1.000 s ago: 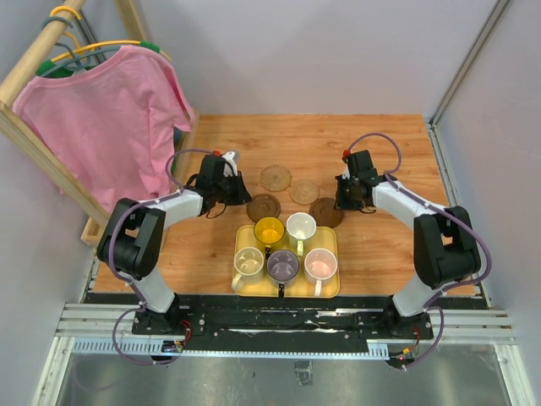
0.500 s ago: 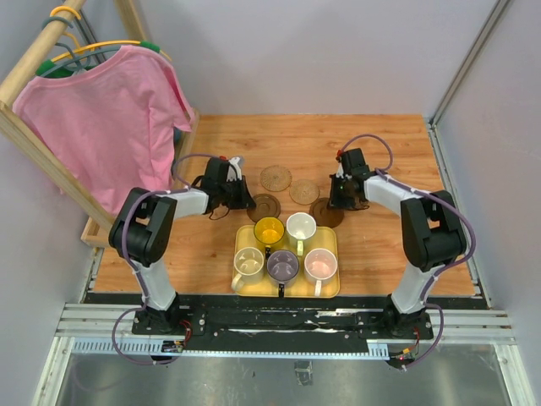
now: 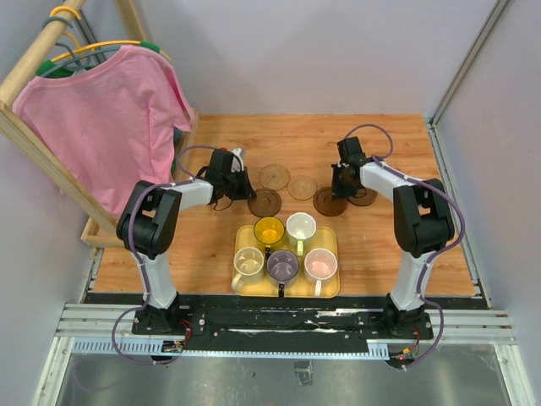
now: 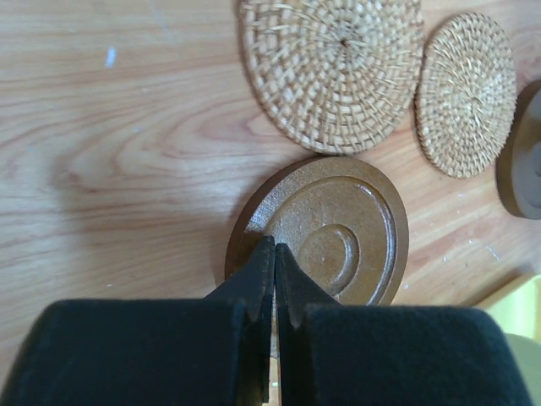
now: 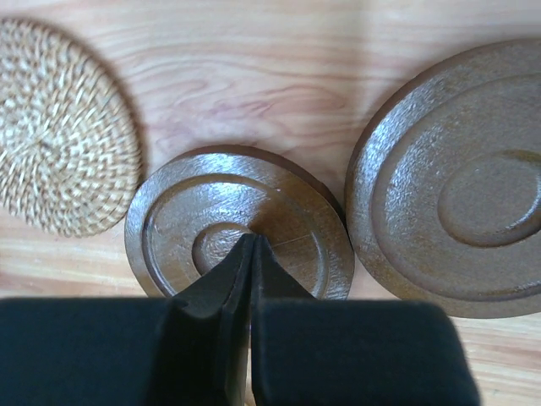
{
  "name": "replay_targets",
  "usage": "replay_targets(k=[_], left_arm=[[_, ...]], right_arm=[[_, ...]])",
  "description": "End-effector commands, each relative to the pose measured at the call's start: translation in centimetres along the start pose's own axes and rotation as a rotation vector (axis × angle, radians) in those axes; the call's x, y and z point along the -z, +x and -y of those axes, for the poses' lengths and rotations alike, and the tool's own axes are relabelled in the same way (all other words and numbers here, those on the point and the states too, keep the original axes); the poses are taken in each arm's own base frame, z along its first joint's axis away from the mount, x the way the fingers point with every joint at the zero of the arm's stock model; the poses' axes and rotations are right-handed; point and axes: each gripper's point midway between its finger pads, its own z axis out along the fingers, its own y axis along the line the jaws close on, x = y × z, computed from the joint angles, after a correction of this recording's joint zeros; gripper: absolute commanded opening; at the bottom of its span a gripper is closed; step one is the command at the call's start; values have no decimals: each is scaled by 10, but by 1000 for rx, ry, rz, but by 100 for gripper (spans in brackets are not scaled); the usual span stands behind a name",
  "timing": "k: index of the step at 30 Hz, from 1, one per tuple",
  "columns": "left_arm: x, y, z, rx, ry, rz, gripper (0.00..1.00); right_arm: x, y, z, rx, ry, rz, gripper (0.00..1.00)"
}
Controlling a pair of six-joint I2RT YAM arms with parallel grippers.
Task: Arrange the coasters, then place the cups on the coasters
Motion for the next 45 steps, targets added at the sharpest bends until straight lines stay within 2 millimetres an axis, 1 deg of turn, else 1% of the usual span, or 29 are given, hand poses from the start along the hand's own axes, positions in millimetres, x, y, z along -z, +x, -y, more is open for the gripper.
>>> replay_targets(k=[1, 3, 6, 8, 11, 14, 16, 19, 22, 24, 26, 28, 30, 31, 33, 34, 35, 37, 39, 42, 44, 45], left_arm=[[1, 10, -51, 74, -180, -38, 0], [5, 1, -65, 117, -198, -14, 1], [14, -18, -86, 176, -217, 38, 1], [17, -29, -94, 198, -222, 66, 1], [19, -46, -104, 210, -233, 98, 0], [18, -60, -108, 211, -233, 117, 1], [16, -64, -110, 210, -239, 121, 1], [17, -69, -110, 208, -245, 124, 0], [25, -78, -103, 191, -227, 150, 1], [34, -88, -96, 174, -215, 181, 1], [44, -98, -89, 155, -203, 213, 0], [54, -107, -81, 135, -189, 247, 0], [64, -116, -74, 117, -171, 280, 1], [67, -119, -70, 111, -163, 294, 2], [73, -123, -64, 101, -143, 312, 8], [74, -123, -62, 97, -135, 314, 12], [75, -122, -61, 96, -130, 314, 16], [76, -118, -60, 92, -122, 314, 24], [76, -114, -61, 92, -121, 313, 31], [72, -108, -65, 92, -128, 303, 35], [68, -106, -67, 96, -125, 296, 36], [66, -106, -66, 95, -118, 296, 36]], right_arm=[[-2, -14, 33, -65, 110, -3, 1], [-1, -23, 37, -71, 124, 10, 1], [2, -39, 41, -69, 143, 38, 1], [-5, -43, 43, -67, 155, 34, 1], [-7, -56, 42, -69, 152, 46, 1], [-10, -67, 35, -69, 125, 51, 1], [-13, -69, 30, -72, 104, 48, 1], [-12, -71, 26, -75, 84, 50, 1], [-3, -79, 21, -51, 56, 97, 1], [8, -87, 16, -32, 37, 137, 1], [16, -95, 8, -11, 19, 170, 1], [34, -107, -4, 22, -8, 225, 1], [43, -114, -17, 61, -21, 254, 1], [46, -118, -25, 81, -29, 266, 1], [49, -121, -41, 118, -43, 268, 2], [49, -122, -49, 135, -49, 265, 3], [43, -121, -56, 148, -50, 248, 4], [39, -125, -73, 178, -59, 245, 9], [34, -124, -86, 207, -60, 235, 13], [23, -121, -103, 246, -61, 219, 23], [14, -119, -111, 262, -64, 209, 25], [9, -117, -116, 274, -68, 201, 24]])
